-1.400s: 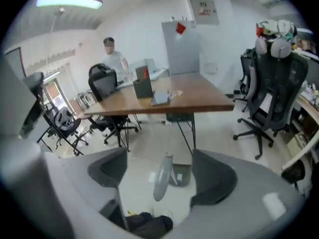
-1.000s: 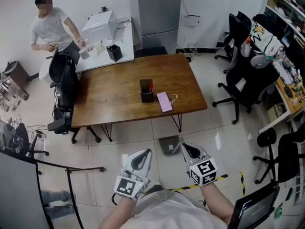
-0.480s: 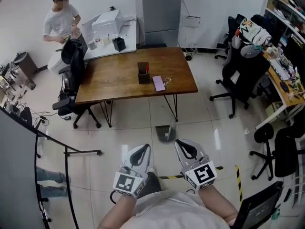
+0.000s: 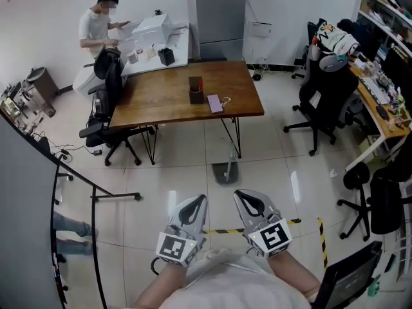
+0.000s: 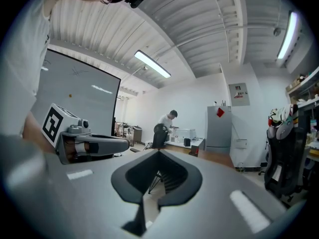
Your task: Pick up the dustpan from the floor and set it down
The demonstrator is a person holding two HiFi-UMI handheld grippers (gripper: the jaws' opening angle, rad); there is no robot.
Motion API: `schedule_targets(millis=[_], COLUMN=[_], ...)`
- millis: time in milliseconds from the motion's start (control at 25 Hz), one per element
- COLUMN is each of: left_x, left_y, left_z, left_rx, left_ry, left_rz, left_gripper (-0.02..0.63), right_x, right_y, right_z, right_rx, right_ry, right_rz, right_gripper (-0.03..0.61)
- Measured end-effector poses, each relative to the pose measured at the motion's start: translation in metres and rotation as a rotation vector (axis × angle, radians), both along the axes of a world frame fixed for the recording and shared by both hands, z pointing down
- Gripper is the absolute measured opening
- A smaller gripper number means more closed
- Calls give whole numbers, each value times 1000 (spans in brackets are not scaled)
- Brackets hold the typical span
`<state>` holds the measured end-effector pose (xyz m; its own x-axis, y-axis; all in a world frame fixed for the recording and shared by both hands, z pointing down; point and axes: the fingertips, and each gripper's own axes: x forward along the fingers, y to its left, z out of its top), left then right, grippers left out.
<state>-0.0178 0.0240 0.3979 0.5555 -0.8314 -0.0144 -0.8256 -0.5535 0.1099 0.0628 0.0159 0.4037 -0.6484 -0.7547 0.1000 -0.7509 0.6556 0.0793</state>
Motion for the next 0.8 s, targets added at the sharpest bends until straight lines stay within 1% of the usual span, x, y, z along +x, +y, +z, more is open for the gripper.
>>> schedule_targets(millis=[80, 240, 360, 600, 680, 800], left_x=[-1, 0, -3, -5, -4, -10], left_y=[4, 10, 10, 7, 6, 1], left_z=[-4, -7, -3, -4, -6, -6], left_rx=[4, 42, 31, 42, 34, 25], left_ry=[-3, -20, -13, -9, -3, -5], left_rz=[3, 33, 32, 42, 51, 52], left_gripper=[12, 12, 12, 12, 12, 12], right_x=[0, -3, -7, -9, -8, -14], right_y=[4, 6, 9, 6, 4, -3], right_z=[1, -2, -1, -2, -4, -1], right_rx=[-11, -18, -24, -24, -16, -27], right_ry=[-9, -20, -13, -13, -4, -1], right_rz=[9, 18, 17, 30, 38, 38], right_gripper=[3, 2, 2, 2, 2, 2])
